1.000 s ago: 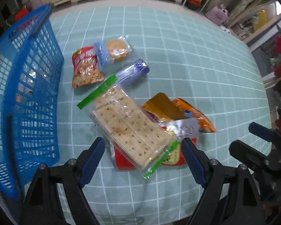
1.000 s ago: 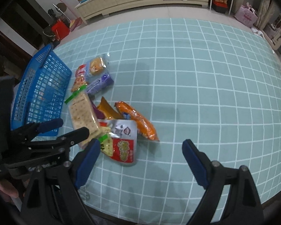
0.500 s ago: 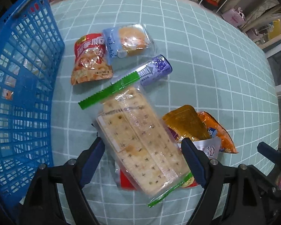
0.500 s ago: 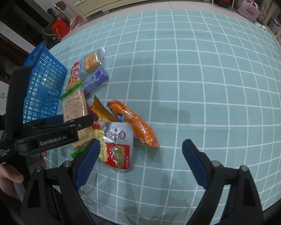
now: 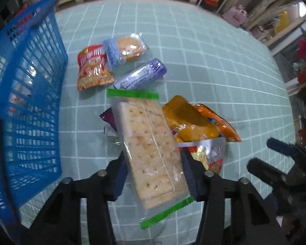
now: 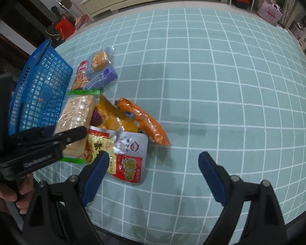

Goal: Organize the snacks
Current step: 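Close the left tool on the saltine cracker pack and lift it, then close the right tool on the red-and-yellow snack bag while the left holds the crackers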

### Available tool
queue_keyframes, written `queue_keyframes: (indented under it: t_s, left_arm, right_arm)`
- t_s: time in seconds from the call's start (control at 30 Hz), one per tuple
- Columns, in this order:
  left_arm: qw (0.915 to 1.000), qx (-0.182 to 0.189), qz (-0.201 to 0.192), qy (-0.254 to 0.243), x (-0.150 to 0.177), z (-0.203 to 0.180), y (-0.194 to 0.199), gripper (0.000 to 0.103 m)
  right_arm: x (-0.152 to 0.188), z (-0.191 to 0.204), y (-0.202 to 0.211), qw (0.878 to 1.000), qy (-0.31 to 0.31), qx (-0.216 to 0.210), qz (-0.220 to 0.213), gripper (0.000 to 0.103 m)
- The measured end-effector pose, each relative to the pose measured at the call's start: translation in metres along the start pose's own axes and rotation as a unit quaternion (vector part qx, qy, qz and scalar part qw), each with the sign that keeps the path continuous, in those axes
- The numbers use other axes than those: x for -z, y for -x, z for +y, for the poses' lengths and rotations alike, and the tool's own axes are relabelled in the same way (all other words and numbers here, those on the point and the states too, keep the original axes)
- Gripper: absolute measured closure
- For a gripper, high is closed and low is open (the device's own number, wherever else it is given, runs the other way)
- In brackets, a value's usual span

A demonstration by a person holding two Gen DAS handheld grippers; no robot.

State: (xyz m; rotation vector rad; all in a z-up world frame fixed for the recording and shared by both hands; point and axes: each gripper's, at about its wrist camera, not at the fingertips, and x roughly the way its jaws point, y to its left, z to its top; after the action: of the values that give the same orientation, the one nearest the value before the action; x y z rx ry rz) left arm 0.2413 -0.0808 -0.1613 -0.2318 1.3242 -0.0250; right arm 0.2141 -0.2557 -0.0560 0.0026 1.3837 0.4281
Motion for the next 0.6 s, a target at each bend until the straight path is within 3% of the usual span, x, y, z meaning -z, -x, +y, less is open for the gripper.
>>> queue_keyframes:
  t_s: [0.13, 0.2, 0.33, 0.6]
  left_arm:
    - [0.9991, 0.011, -0.026, -0.032, 0.009, 0.003, 0.021, 0.066]
    - [0.9984, 0.016, -0.035, -0.041, 0.014, 0.004, 0.027, 0.074]
    - [0.9964, 0.012, -0.053, -0.065, 0.031, 0.01, 0.034, 0.078]
    - [0.9952, 0.027, -0.063, -0.069, 0.061, 0.018, 0.037, 0.084]
  right_arm:
    - [0.005, 0.011, 0.008, 1.0, 0.025, 0.002, -0.017, 0.011]
    - [0.008, 0.018, 0.01, 0.999, 0.042, 0.003, -0.027, 0.011]
    - [0.017, 0.035, 0.009, 0.995, 0.098, 0.002, -0.038, 0.011]
    - [0.031, 0.075, -0.006, 0.966, 0.252, 0.032, -0.046, 0.011]
